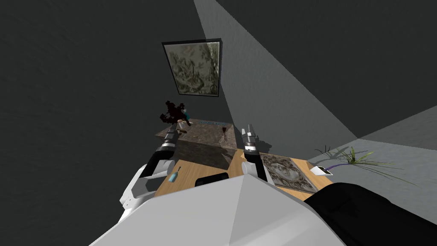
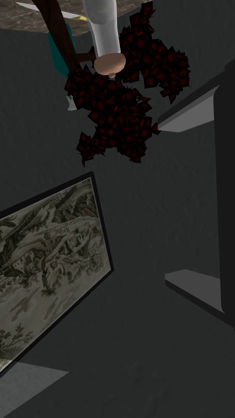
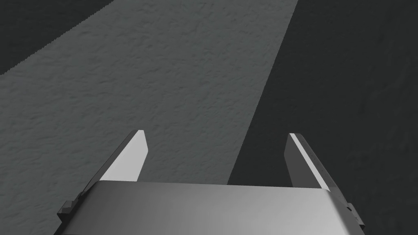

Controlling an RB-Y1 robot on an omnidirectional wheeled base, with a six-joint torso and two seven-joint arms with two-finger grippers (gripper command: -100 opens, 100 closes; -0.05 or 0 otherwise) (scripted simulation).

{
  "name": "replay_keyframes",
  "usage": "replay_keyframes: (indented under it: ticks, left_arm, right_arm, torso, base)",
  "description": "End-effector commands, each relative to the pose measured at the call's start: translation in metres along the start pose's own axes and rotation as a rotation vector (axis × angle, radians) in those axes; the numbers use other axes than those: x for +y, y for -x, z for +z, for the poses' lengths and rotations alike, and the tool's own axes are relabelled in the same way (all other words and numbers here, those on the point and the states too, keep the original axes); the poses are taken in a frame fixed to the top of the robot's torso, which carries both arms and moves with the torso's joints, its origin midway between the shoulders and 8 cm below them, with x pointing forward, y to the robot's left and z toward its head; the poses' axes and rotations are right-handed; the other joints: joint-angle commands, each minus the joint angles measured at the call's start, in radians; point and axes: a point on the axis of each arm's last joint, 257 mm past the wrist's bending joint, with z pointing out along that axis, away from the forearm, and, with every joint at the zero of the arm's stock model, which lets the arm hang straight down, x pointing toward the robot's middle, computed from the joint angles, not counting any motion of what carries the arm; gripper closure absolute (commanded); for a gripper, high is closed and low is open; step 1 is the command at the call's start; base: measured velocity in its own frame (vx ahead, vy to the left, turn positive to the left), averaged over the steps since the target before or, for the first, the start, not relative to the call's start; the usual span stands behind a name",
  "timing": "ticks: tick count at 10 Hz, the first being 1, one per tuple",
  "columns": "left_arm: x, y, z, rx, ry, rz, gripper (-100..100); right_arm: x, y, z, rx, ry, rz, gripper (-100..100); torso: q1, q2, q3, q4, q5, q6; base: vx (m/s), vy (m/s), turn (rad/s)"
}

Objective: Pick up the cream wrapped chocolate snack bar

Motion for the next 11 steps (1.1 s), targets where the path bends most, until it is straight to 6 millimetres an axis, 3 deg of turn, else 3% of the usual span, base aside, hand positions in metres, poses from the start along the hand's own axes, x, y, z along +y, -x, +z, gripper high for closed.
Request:
replay_keyframes:
  ticks: [1, 11]
  left_arm:
    - [0.006, -0.003, 0.011, 0.01, 0.029, 0.003, -100]
    - [0.054, -0.014, 0.035, 0.044, 0.231, 0.007, -100]
  right_arm:
    - [0.0, 0.0, 0.0, 0.0, 0.0, 0.0, 0]
    - [0.0, 0.0, 0.0, 0.0, 0.0, 0.0, 0]
  torso:
    - [0.0, 0.0, 0.0, 0.0, 0.0, 0.0]
    - [0.0, -0.001, 0.0, 0.0, 0.0, 0.001]
  base:
    - [0.006, 0.023, -0.122]
    - [0.005, 0.022, -0.067]
